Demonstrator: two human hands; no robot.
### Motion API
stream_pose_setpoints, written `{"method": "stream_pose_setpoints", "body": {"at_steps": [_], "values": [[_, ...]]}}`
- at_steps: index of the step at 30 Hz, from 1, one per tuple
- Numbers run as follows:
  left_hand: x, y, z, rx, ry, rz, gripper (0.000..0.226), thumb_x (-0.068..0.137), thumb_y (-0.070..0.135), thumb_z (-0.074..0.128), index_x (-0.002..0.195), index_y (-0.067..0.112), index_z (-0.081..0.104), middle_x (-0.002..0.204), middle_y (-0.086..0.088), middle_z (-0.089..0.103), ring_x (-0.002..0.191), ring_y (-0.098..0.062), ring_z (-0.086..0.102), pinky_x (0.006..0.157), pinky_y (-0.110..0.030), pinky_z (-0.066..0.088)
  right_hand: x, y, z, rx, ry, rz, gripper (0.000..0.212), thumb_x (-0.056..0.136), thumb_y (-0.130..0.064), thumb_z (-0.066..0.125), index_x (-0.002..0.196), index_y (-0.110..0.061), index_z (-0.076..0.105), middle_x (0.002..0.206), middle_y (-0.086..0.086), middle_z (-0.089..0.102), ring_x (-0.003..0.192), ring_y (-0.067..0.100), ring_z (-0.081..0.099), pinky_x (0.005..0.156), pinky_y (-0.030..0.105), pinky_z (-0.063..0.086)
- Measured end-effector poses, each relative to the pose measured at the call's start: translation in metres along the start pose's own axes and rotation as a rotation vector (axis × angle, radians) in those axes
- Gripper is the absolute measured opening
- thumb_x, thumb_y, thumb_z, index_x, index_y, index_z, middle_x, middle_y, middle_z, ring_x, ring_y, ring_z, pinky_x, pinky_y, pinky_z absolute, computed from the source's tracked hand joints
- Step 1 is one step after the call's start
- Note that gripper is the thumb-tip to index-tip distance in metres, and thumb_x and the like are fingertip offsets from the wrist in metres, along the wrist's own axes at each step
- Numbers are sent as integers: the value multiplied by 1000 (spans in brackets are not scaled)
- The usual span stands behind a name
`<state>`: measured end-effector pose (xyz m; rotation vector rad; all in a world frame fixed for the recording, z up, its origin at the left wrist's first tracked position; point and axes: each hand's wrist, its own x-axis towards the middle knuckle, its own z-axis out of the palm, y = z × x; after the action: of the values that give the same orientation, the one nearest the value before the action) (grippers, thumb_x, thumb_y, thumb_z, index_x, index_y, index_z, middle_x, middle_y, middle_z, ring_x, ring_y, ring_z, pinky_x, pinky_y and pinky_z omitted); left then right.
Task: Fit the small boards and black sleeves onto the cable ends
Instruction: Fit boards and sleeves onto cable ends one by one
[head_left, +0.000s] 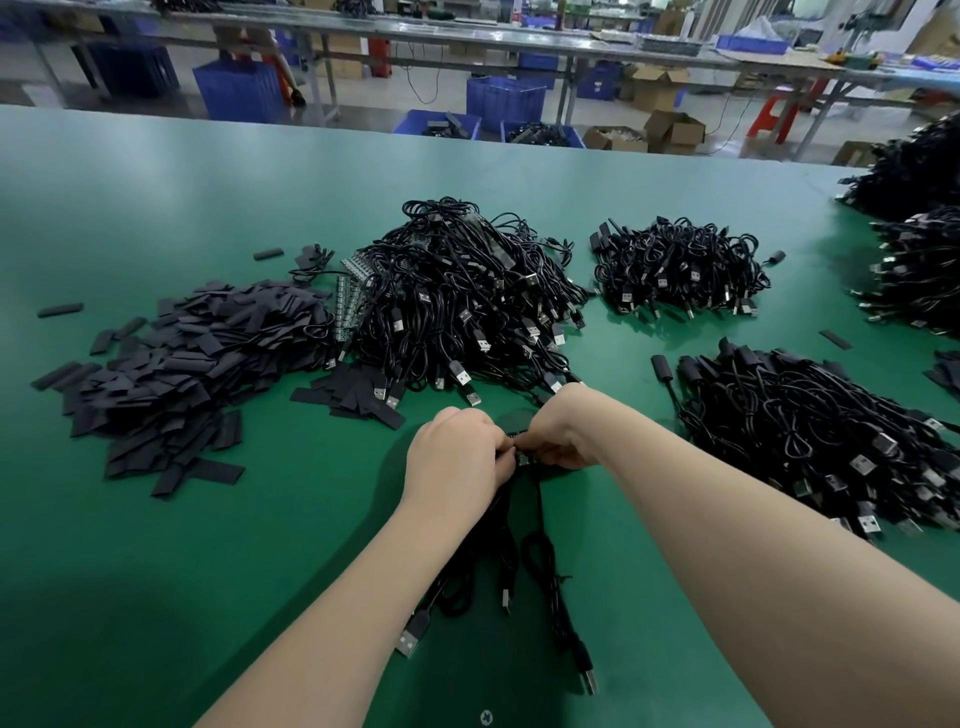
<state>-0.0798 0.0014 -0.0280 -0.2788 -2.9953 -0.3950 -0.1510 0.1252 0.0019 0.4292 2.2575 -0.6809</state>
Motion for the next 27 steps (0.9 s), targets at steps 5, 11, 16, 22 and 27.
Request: {"method": "stream_pose_setpoints", "body": {"at_steps": [5, 11, 16, 22, 27], "values": [[0, 2, 1, 32, -6, -7, 32, 96, 44, 47, 108, 30, 73, 103, 6, 62, 101, -20, 50, 72, -29, 42, -3, 5, 2, 12, 2, -60, 30, 101, -26, 57, 76, -14, 46, 70, 2, 51, 68, 15, 50, 64, 22, 42], [-2, 2, 3, -28, 56, 5, 27, 95, 41, 48, 106, 31, 71, 99, 8, 61, 99, -18, 49, 74, -28, 42, -9, 17, 2, 176, 70, -170, 27, 90, -15, 69, 70, -14, 51, 63, 4, 54, 54, 15, 46, 49, 22, 35], [-4, 2, 5, -94, 106, 17, 26, 94, 40, 51, 111, 35, 71, 104, 11, 63, 101, -17, 50, 77, -28, 41, -15, 35, 2, 376, 131, -330, 15, 86, -16, 71, 75, -13, 61, 60, 2, 59, 52, 11, 55, 46, 17, 43], [-4, 0, 8, -119, 138, 23, 26, 97, 38, 50, 111, 37, 72, 106, 13, 63, 101, -15, 51, 79, -27, 43, -24, 66, 5, 734, 132, -410, 10, 87, -22, 76, 90, -13, 72, 68, -2, 67, 58, 7, 62, 55, 19, 48], [-3, -3, 3, -269, 119, -9, 28, 97, 29, 50, 115, 32, 70, 109, 13, 66, 104, -12, 55, 82, -30, 51, -65, 71, -19, 905, 65, -469, 23, 74, -32, 77, 80, -12, 67, 63, -4, 66, 56, 6, 60, 52, 18, 48]]}}
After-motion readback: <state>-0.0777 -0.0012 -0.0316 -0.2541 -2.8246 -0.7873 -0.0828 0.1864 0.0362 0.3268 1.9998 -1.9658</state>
